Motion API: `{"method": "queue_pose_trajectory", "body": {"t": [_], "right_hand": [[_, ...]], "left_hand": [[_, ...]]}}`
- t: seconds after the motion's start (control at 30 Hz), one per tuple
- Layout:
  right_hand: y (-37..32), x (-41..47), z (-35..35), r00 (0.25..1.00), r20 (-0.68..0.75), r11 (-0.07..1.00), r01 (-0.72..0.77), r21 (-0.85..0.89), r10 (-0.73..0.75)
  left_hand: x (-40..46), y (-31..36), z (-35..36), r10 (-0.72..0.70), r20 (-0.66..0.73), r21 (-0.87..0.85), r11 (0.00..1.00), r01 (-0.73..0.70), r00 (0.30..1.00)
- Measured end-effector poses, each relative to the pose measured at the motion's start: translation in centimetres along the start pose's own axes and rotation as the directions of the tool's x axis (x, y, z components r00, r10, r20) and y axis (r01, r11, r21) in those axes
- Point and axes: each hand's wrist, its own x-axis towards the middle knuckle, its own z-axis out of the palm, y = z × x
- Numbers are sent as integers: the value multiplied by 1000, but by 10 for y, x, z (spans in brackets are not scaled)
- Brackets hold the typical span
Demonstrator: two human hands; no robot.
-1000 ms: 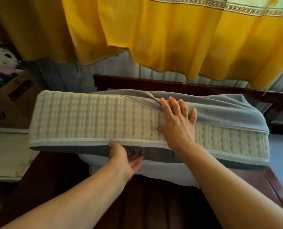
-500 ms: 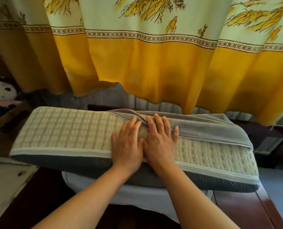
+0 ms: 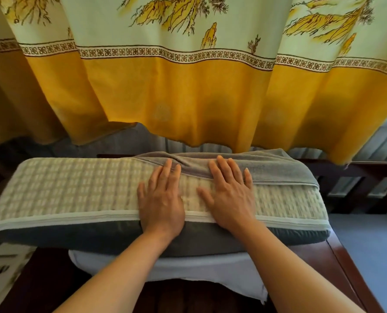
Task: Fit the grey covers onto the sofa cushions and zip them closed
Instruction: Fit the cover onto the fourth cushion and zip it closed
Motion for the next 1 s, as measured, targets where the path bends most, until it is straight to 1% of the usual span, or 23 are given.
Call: {"method": "queue_pose_trajectory", "body": {"t": [0.13, 0.2, 0.33, 0.43, 0.47, 0.5, 0.6, 0.67, 0.7, 0.73, 0.8, 0.83, 0.87, 0.93, 1.0], "right_hand": [[47, -7, -14, 978, -18, 975, -208, -78, 207], [66, -12, -20, 957, -29, 952, -291, -92, 290], [73, -12, -20, 957, -28, 952, -291, -96, 289], [73, -9, -18, 957, -57, 956, -287, -66, 284], [74, -8, -18, 958, -76, 959, -281, -40, 278], [78, -7, -18, 960, -97, 964, -266, -7, 264], [92, -5, -22, 969, -121, 972, -203, 116, 217], [115, -8, -26, 964, -175, 976, -177, 130, 198], [128, -9, -28, 952, -211, 972, -201, 122, 223], [140, -11, -32, 938, -209, 958, -252, 138, 277], [156, -9, -41, 904, -101, 895, -388, 218, 416], [163, -7, -43, 885, -53, 870, -440, 222, 462], [168, -3, -44, 873, -49, 860, -466, 210, 485], [176, 4, -48, 865, -127, 869, -463, 175, 486], [184, 11, -51, 884, -145, 895, -433, 111, 445]], "left_hand": [[8, -3, 2, 37, 18, 14, 999, -37, 999], [11, -2, 3, 58, -4, 27, 998, -58, 998], [12, 12, 6, 143, -87, 43, 989, -140, 986], [9, 52, 16, 269, -54, -22, 962, -271, 962], [9, 68, 20, 289, -38, -44, 956, -291, 957], [10, 86, 23, 286, -28, -61, 956, -287, 958], [17, 123, 30, 208, -18, -70, 976, -209, 978], [19, 140, 33, 208, -24, -49, 977, -209, 978], [18, 148, 35, 227, -29, -42, 973, -228, 973], [18, 157, 37, 249, -34, -36, 967, -250, 968], [18, 175, 40, 274, -39, -32, 961, -275, 961], [19, 185, 42, 273, -40, -32, 961, -275, 961], [19, 194, 44, 271, -40, -30, 962, -272, 962], [20, 206, 48, 266, -40, -26, 963, -268, 963], [23, 212, 51, 264, -47, -16, 964, -265, 963]]}}
